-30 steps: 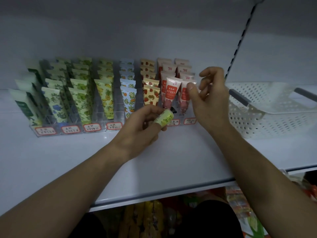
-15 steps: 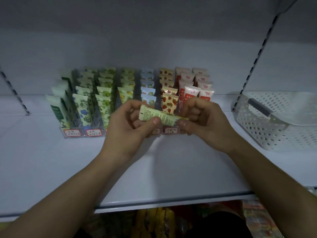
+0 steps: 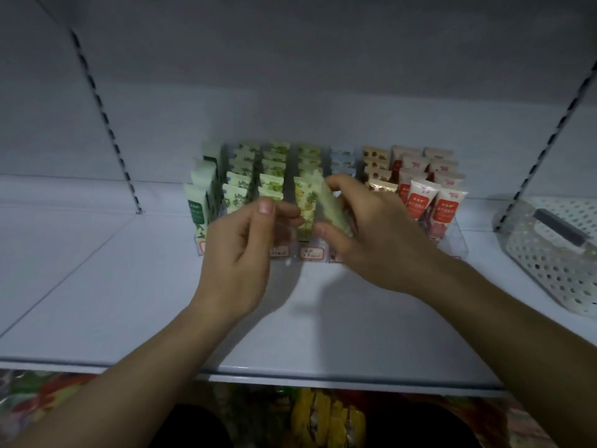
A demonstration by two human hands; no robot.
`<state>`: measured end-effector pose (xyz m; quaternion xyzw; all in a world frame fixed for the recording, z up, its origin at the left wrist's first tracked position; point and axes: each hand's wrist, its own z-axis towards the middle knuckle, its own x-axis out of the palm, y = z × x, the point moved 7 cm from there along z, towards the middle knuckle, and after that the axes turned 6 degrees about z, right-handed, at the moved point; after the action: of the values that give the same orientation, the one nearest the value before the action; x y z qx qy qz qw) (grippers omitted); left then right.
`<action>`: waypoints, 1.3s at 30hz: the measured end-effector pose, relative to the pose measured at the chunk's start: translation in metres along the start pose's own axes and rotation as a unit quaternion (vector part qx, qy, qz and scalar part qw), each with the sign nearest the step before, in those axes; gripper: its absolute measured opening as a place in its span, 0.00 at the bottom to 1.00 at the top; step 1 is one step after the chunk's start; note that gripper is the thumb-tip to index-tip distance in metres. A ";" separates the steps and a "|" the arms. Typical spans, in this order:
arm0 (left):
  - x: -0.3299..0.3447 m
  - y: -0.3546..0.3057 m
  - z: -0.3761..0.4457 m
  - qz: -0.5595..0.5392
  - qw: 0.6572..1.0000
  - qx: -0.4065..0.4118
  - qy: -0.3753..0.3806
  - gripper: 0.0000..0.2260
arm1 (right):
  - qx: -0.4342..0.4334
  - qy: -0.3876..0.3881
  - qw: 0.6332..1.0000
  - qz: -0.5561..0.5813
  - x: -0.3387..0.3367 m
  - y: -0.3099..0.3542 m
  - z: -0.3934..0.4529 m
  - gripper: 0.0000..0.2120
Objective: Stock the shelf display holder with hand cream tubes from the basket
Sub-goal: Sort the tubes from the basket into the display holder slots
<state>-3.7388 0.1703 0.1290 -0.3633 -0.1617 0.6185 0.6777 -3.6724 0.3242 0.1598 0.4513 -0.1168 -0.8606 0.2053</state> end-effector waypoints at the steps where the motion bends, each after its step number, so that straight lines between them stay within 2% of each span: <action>1: -0.001 0.002 -0.004 0.069 0.997 0.045 0.012 0.18 | 0.022 -0.001 1.000 0.015 -0.003 -0.003 0.004 0.09; 2: 0.003 0.006 -0.008 0.136 0.987 0.076 0.040 0.15 | 0.045 0.001 0.999 0.024 -0.006 -0.005 0.009 0.04; 4: 0.019 0.021 -0.018 0.241 0.959 0.086 0.121 0.12 | 0.078 0.008 0.996 0.035 -0.010 -0.007 0.017 0.09; 6: 0.032 0.033 -0.024 0.291 0.938 0.064 0.178 0.13 | 0.085 0.025 0.996 0.033 -0.011 -0.007 0.024 0.14; 9: 0.035 0.039 -0.025 0.331 0.922 0.050 0.194 0.19 | 0.079 0.044 0.996 0.007 -0.005 -0.007 0.034 0.10; 12: 0.034 0.043 -0.025 0.367 0.909 0.046 0.194 0.19 | 0.083 0.034 0.996 -0.029 -0.001 -0.008 0.042 0.14; 16: 0.036 0.048 -0.024 0.375 0.904 0.039 0.200 0.25 | 0.096 0.066 0.988 -0.099 0.013 -0.009 0.047 0.11; 18: 0.036 0.048 -0.025 0.375 0.903 0.038 0.205 0.28 | 0.095 0.077 0.984 -0.128 0.017 -0.007 0.047 0.15; 21: 0.035 0.049 -0.026 0.379 0.901 0.041 0.210 0.29 | 0.103 0.110 0.974 -0.168 0.024 -0.005 0.049 0.17; 24: 0.036 0.049 -0.026 0.385 0.898 0.050 0.208 0.29 | 0.119 0.146 0.965 -0.182 0.035 -0.004 0.054 0.19; 28: 0.037 0.047 -0.027 0.389 0.896 0.059 0.207 0.29 | 0.113 0.157 0.967 -0.167 0.038 -0.001 0.059 0.12; 30: 0.036 0.045 -0.028 0.386 0.897 0.061 0.205 0.29 | 0.102 0.163 0.967 -0.167 0.037 0.000 0.056 0.12; 32: 0.036 0.042 -0.029 0.372 0.904 0.064 0.202 0.25 | 0.084 0.147 0.973 -0.158 0.035 -0.001 0.049 0.15; 35: 0.036 0.038 -0.029 0.355 0.908 0.070 0.210 0.17 | 0.074 0.082 0.989 -0.097 0.019 -0.008 0.035 0.19; 39: 0.048 0.032 -0.025 0.322 0.907 0.081 0.259 0.14 | 0.092 0.045 0.992 -0.074 -0.014 -0.028 0.014 0.13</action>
<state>-3.7366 0.2075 0.0788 -0.4874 0.1956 0.6979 0.4870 -3.6835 0.3558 0.1672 0.5143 -0.1527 -0.8375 0.1036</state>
